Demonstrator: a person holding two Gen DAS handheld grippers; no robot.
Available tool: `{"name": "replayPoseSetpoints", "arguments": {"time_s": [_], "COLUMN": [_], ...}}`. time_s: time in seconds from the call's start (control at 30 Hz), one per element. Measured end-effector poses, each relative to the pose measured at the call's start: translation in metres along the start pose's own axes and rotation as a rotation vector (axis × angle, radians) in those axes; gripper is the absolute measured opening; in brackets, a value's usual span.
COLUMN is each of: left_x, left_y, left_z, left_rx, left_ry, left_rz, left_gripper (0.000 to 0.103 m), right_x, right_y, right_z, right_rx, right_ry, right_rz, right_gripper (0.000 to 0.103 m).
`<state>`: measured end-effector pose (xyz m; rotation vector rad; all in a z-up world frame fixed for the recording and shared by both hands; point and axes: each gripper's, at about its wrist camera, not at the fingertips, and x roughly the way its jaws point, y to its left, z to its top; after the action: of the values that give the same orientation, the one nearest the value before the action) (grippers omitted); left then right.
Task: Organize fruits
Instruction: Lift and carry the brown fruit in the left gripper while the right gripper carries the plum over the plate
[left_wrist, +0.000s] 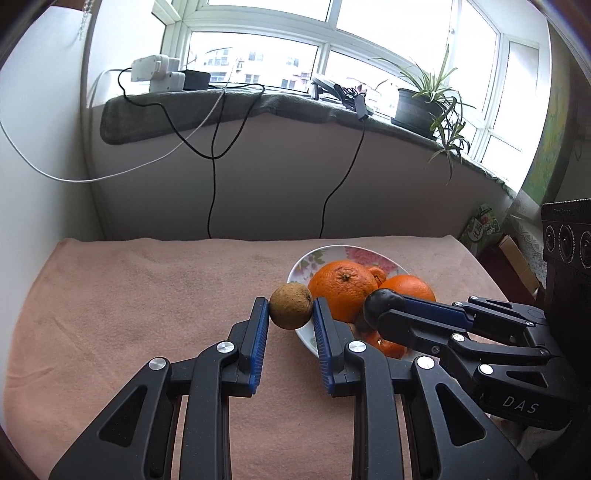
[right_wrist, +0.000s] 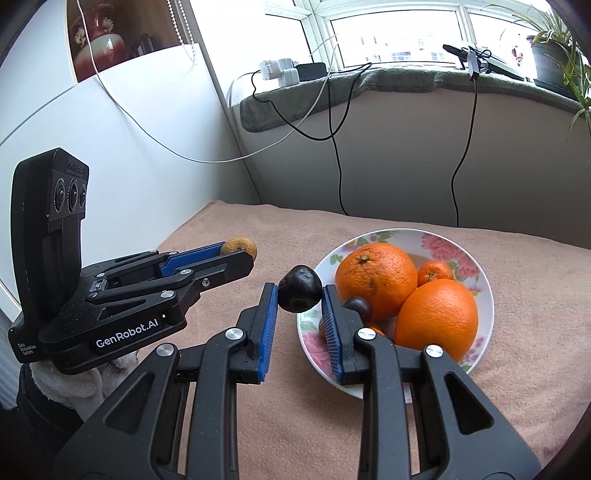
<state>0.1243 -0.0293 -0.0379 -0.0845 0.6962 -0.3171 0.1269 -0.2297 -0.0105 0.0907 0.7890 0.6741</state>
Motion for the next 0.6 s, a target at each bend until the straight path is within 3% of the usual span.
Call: {"name": "replayPoseSetpoints", "arguments": {"time_s": [0.6], "left_x": [0.024], "left_y": [-0.049], "left_z": [0.004], "left_rx": [0.059], "left_ry": [0.028], "left_rz": [-0.083], "left_gripper": [0.023], "right_x": [0.000], "right_y": [-0.068], "right_z": [0.027], "right_rx": [0.051], "right_ry": [-0.019], "right_rz": [-0.063], "right_gripper": [0.026]}}
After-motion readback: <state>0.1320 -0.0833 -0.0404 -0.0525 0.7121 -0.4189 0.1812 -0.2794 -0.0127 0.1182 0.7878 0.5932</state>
